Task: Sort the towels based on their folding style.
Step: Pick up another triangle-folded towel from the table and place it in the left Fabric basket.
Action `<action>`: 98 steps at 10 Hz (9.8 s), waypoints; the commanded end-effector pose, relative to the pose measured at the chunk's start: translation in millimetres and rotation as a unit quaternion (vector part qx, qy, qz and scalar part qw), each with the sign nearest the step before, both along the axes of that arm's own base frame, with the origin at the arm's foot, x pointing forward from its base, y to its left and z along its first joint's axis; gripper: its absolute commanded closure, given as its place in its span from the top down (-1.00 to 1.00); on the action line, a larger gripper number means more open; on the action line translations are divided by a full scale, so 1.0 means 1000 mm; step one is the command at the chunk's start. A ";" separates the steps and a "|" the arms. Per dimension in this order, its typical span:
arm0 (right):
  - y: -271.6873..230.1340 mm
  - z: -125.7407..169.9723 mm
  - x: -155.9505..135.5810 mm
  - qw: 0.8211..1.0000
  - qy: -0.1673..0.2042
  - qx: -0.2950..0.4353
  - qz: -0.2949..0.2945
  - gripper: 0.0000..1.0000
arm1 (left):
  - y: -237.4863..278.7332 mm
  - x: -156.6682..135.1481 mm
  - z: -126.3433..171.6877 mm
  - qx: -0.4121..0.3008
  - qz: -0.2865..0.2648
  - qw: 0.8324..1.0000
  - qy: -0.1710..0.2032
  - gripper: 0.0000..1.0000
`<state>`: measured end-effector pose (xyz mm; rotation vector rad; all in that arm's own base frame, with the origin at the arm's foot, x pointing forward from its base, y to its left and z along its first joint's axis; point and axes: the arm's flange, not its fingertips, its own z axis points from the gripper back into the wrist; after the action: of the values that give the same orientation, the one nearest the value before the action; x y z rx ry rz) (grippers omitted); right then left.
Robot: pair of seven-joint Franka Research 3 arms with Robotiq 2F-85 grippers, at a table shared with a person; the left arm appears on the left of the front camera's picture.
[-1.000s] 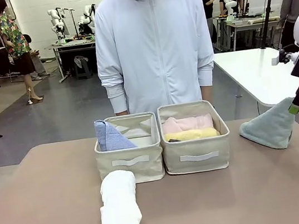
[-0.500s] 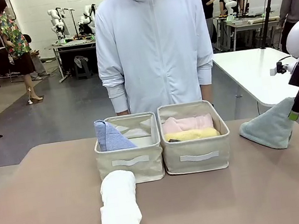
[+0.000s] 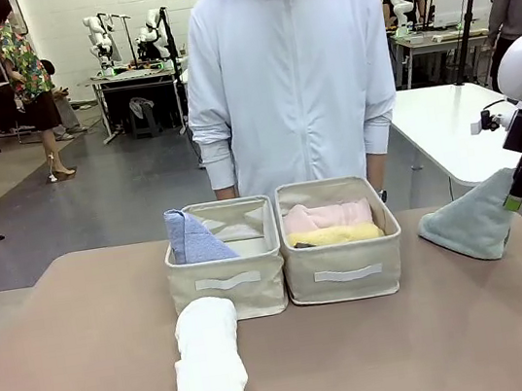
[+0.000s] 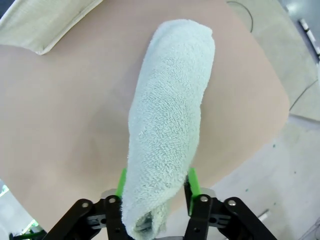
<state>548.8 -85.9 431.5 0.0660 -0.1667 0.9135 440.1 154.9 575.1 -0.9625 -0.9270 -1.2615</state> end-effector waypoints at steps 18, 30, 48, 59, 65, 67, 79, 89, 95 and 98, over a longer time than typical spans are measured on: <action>0.100 0.248 -0.170 0.993 -0.107 0.054 -0.002 -0.84 | 0.001 0.000 0.002 -0.002 0.000 1.000 -0.003 1.00; -0.032 0.224 -0.261 0.976 -0.152 0.119 -0.101 -0.84 | 0.001 0.000 0.002 -0.002 0.000 1.000 -0.003 1.00; 0.077 0.236 -0.173 0.995 -0.087 0.048 -0.019 -0.84 | 0.001 0.000 0.002 -0.002 0.000 1.000 -0.003 1.00; 0.174 0.228 -0.123 0.995 -0.074 -0.008 0.061 -0.84 | 0.001 0.000 0.002 -0.002 0.000 1.000 -0.003 1.00; 0.321 0.213 -0.018 0.996 -0.033 0.001 0.084 -0.84 | 0.001 0.000 0.002 -0.002 0.000 1.000 -0.003 1.00; 0.326 0.190 -0.022 0.994 -0.030 0.003 0.106 -0.84 | 0.001 0.000 0.002 -0.002 0.000 1.000 -0.003 1.00; 0.445 0.218 0.062 0.992 -0.030 0.081 0.088 -0.84 | 0.001 0.000 0.002 -0.002 0.000 1.000 -0.003 1.00; 0.453 0.159 0.073 0.989 -0.014 0.091 0.114 -0.84 | 0.001 0.000 0.002 -0.002 0.000 1.000 -0.003 1.00; 0.466 0.140 0.078 0.990 -0.004 0.063 0.129 -0.84 | 0.001 0.000 0.002 -0.002 0.000 1.000 -0.003 1.00; 0.469 0.131 0.077 0.990 -0.008 0.059 0.130 -0.84 | 0.001 0.000 0.002 -0.002 0.000 1.000 -0.003 1.00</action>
<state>623.4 382.5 559.8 0.2227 -0.2236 1.1583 440.9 154.7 575.2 -0.9609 -0.9249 -1.2623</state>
